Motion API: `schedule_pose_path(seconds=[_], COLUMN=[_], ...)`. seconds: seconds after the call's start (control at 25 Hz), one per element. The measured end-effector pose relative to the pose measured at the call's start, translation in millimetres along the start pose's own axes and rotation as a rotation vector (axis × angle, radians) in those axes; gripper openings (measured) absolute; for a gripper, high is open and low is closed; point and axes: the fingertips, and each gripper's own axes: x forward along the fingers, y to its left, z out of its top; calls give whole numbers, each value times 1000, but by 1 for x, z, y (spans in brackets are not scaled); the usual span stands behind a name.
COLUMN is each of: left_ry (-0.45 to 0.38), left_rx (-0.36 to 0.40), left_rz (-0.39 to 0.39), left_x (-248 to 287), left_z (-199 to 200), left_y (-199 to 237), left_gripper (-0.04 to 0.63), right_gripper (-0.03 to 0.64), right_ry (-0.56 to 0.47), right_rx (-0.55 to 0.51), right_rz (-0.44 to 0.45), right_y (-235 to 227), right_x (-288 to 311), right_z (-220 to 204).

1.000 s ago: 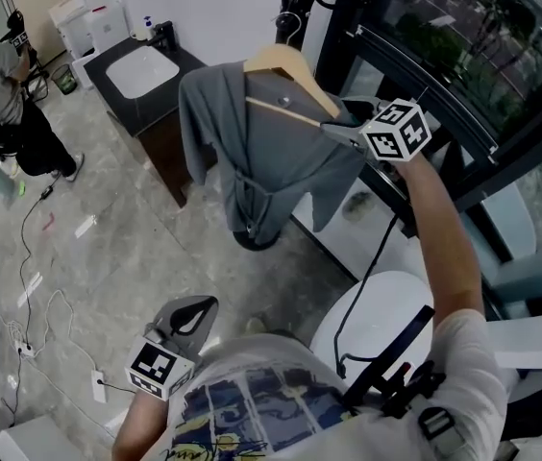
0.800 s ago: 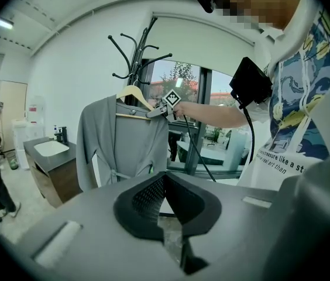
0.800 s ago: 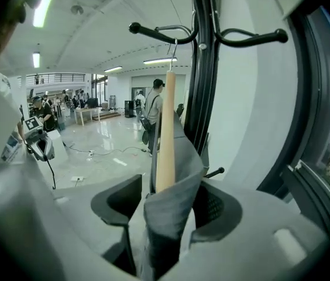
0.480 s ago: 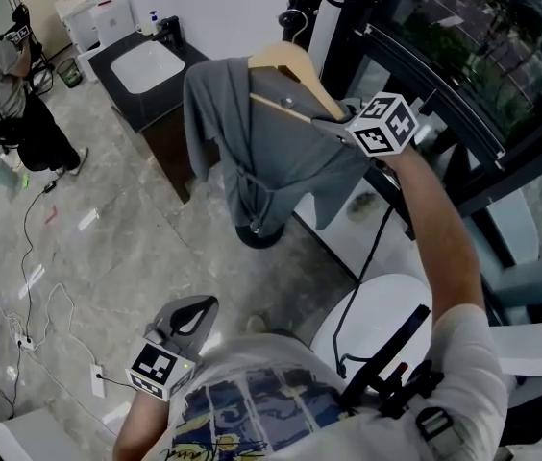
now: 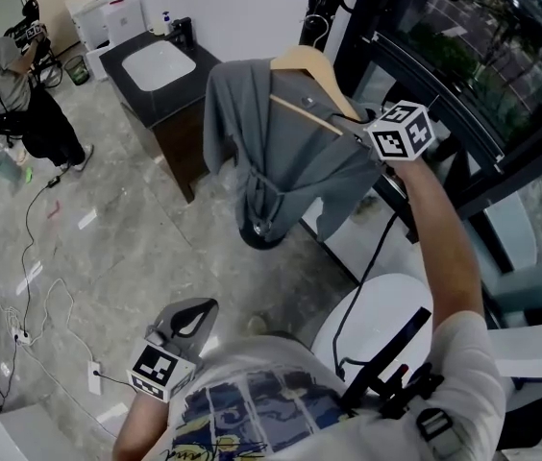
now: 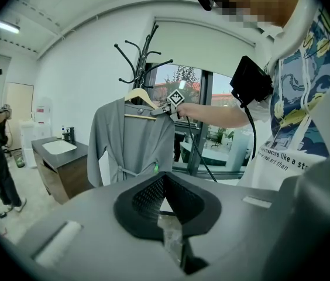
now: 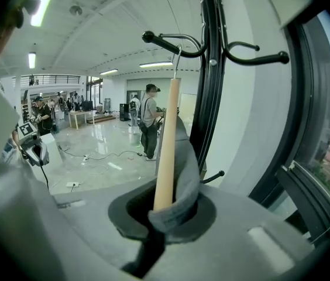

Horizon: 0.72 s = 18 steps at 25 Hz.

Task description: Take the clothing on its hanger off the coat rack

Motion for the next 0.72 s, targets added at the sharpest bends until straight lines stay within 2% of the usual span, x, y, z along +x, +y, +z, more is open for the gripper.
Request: schedule_pose_path(seconds=[0.4, 0.72], left_ry=[-27, -47], left_rx=[6, 12], left_rz=[-14, -33], left_x=[-46, -90], left_z=[-17, -25], left_y=[-9, -17], left_gripper=[2, 2], right_gripper=[2, 2], right_ry=[-6, -18], right_rx=[-23, -32], right_rz=[-68, -107], right_y=[36, 87], right_x=[-43, -73], right_z=[21, 29])
